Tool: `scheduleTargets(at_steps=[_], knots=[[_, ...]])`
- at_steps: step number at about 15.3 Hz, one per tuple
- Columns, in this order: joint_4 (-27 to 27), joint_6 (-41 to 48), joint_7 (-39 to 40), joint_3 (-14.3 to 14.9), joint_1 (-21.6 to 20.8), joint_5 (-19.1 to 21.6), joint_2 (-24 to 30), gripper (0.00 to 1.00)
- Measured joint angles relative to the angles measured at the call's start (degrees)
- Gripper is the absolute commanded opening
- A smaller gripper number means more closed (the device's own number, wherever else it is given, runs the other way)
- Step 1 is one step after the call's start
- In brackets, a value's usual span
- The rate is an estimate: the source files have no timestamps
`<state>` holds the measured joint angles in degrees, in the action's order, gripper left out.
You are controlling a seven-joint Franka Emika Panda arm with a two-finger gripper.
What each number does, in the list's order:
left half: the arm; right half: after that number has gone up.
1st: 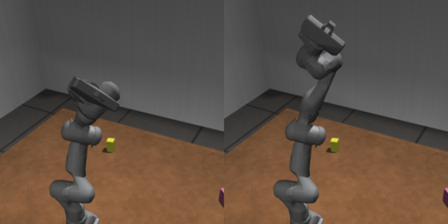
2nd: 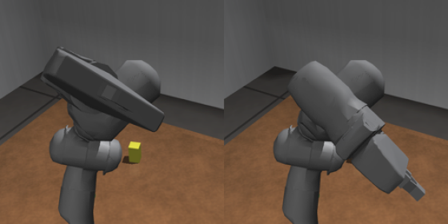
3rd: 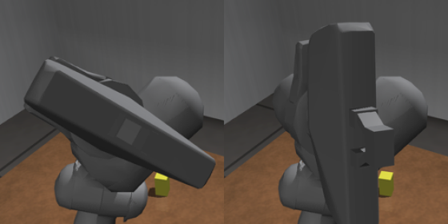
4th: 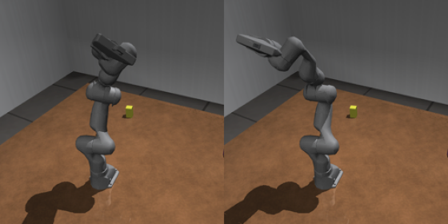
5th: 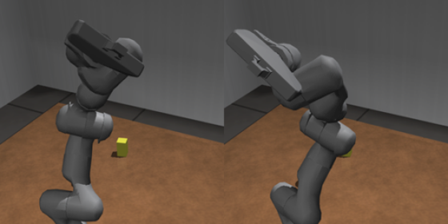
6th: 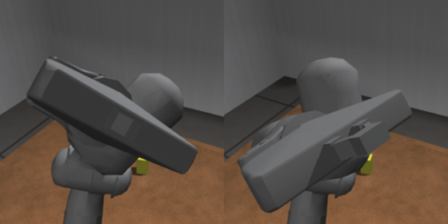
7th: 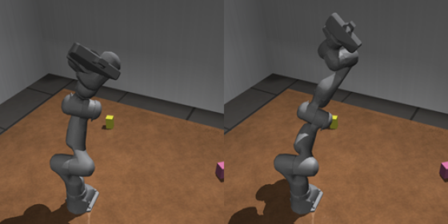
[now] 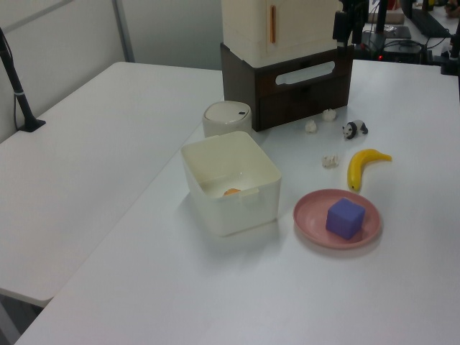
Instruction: Slide open the drawer
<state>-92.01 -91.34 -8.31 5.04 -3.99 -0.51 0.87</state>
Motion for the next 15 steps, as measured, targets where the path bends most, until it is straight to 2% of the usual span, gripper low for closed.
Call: scheduleTargets(at_steps=[15], knots=[[0.0, -2.6, 0.3, -0.8, 0.0, 0.0, 0.0, 1.0]])
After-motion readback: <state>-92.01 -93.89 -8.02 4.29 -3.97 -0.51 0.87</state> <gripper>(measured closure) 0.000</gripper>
